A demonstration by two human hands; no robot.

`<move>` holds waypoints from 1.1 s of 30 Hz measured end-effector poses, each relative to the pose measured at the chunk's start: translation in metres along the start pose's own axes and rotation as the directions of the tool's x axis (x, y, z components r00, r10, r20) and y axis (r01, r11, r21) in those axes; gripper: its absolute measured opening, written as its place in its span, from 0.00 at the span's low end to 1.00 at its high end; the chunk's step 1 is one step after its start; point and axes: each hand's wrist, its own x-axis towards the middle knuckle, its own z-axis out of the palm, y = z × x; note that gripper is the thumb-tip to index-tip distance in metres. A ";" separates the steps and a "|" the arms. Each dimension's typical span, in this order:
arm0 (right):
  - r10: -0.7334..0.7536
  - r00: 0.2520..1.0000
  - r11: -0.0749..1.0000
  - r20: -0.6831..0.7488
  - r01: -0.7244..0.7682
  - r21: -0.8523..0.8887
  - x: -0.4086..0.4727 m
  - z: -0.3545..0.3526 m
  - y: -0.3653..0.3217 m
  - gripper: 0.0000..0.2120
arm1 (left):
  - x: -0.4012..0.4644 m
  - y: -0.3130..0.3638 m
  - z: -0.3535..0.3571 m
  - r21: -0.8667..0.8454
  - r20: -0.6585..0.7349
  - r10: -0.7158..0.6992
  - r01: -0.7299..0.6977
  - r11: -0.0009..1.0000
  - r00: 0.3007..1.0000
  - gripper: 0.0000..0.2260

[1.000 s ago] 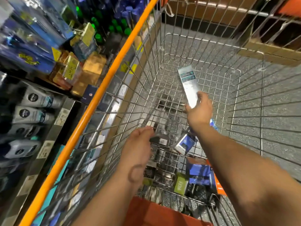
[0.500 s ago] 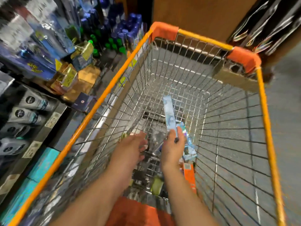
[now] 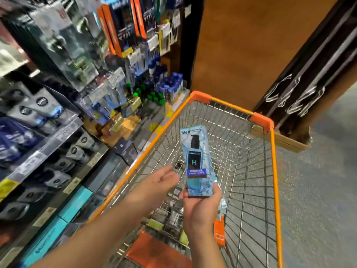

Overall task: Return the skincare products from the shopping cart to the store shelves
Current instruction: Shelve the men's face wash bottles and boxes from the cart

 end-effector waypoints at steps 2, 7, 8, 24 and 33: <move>0.018 0.995 1.000 0.099 -0.019 0.006 -0.022 0.014 -0.009 0.19 | -0.015 0.011 -0.013 0.024 0.023 0.088 -0.089 0.996 0.996 0.26; 0.101 0.953 0.995 0.286 -0.100 -0.018 -0.078 0.056 -0.012 0.22 | -0.062 0.037 -0.047 0.100 0.027 0.265 -0.266 0.959 0.964 0.11; 0.117 0.946 0.993 0.302 -0.114 -0.029 -0.087 0.062 -0.010 0.22 | -0.072 0.040 -0.055 0.097 0.009 0.296 -0.296 0.950 0.955 0.09; 0.165 0.765 0.759 0.623 0.305 -0.575 -0.239 0.197 0.053 0.16 | -0.247 0.031 -0.254 0.055 -0.309 0.472 -0.480 0.875 0.826 0.16; 0.330 0.530 0.695 0.781 0.424 -0.581 -0.334 0.288 0.121 0.16 | -0.365 -0.007 -0.367 0.117 -0.530 0.501 -0.526 0.842 0.684 0.20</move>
